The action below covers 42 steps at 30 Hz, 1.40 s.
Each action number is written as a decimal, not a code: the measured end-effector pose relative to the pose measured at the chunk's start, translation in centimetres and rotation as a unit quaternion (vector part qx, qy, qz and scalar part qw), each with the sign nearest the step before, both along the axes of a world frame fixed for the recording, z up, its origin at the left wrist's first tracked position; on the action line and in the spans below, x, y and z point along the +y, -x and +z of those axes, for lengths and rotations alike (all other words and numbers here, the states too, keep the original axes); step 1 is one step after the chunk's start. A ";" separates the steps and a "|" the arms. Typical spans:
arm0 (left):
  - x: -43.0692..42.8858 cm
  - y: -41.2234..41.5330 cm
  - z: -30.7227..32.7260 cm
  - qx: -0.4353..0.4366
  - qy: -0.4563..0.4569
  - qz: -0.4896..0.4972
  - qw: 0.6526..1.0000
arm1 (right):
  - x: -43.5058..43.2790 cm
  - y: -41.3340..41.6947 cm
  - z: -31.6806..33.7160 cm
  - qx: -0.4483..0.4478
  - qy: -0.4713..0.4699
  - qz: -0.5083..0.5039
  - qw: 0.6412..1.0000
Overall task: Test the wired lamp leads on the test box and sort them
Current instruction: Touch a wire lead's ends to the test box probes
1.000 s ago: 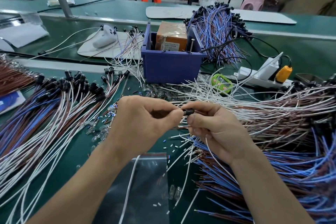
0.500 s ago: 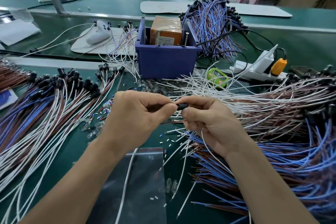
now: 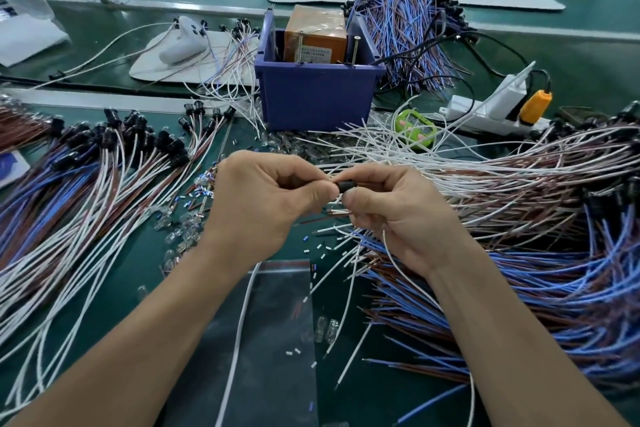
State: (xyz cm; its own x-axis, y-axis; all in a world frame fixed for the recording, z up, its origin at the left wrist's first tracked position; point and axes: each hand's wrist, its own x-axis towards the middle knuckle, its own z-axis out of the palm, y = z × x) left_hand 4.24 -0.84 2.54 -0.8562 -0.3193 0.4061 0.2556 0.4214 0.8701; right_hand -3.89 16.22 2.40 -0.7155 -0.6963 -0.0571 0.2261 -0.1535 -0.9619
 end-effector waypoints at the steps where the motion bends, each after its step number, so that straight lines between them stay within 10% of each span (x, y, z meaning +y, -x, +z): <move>1: 0.0 0.0 0.0 0.000 -0.007 -0.002 1.000 | 0.0 0.0 0.0 -0.002 -0.004 0.001 1.000; 19: 0.2 0.0 0.3 0.053 0.108 0.049 0.992 | -0.4 0.0 0.1 -0.026 -0.004 -0.048 0.999; 42: 1.1 0.2 0.6 -0.008 -0.061 0.026 0.998 | -0.3 0.1 0.2 -0.046 0.017 -0.031 0.998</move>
State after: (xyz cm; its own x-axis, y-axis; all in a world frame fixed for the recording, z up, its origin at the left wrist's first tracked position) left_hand 4.05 0.31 3.10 -0.8432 -0.4104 0.3472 0.2212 0.3238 0.9199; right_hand -3.97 15.95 2.59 -0.7501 -0.6535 -0.1018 0.3032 -0.2030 -0.9311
